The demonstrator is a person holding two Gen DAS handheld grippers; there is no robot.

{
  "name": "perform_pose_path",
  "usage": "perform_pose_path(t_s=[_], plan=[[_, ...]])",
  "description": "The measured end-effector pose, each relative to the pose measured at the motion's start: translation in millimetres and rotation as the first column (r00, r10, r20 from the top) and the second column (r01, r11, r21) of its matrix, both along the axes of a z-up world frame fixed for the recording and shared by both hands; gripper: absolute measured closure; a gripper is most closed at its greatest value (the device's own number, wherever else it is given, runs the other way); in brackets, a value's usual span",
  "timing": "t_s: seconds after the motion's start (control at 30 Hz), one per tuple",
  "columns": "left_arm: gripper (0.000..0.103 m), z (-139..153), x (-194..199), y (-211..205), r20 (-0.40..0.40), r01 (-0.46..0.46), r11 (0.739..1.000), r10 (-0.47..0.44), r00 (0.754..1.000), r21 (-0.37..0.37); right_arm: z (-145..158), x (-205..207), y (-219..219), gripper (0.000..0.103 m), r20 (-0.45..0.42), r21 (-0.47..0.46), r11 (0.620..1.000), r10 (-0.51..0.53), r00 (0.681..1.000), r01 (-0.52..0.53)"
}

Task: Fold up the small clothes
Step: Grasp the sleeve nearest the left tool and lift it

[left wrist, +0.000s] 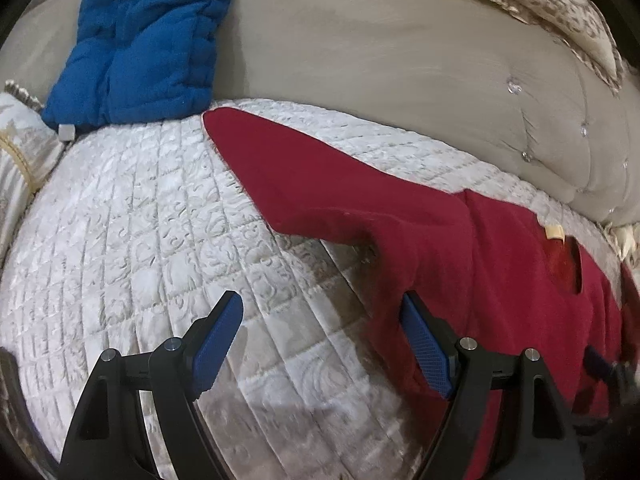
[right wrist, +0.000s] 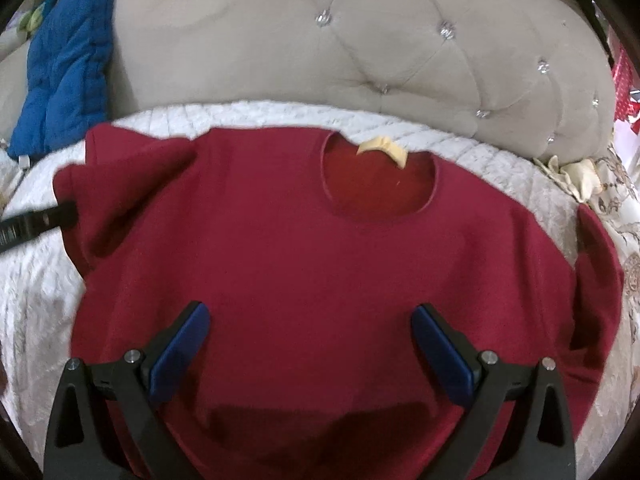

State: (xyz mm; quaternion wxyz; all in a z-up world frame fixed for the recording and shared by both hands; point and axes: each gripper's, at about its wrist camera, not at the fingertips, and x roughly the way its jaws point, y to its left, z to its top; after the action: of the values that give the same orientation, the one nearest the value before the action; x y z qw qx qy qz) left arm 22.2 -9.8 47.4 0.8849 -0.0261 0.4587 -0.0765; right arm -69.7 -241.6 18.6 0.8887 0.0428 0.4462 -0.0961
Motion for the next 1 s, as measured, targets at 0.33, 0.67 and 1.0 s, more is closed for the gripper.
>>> perform_pose_path(t_s=[0.33, 0.67, 1.0], plan=[[0.041, 6, 32, 37, -0.053, -0.003, 0.991, -0.004, 0.999, -0.137, -7, 2, -1, 0.000, -0.001, 0.028, 1.000, 0.004, 1.000, -0.004], [0.042, 6, 73, 90, -0.002, -0.178, 0.976, 0.179, 0.984, -0.123, -7, 2, -4, 0.000, 0.010, 0.042, 0.999, 0.004, 1.000, -0.005], [0.076, -29, 148, 58, -0.016, -0.216, 0.976, 0.216, 0.976, -0.019, -8, 3, -6, 0.000, 0.021, 0.053, 0.999, 0.006, 1.000, -0.007]])
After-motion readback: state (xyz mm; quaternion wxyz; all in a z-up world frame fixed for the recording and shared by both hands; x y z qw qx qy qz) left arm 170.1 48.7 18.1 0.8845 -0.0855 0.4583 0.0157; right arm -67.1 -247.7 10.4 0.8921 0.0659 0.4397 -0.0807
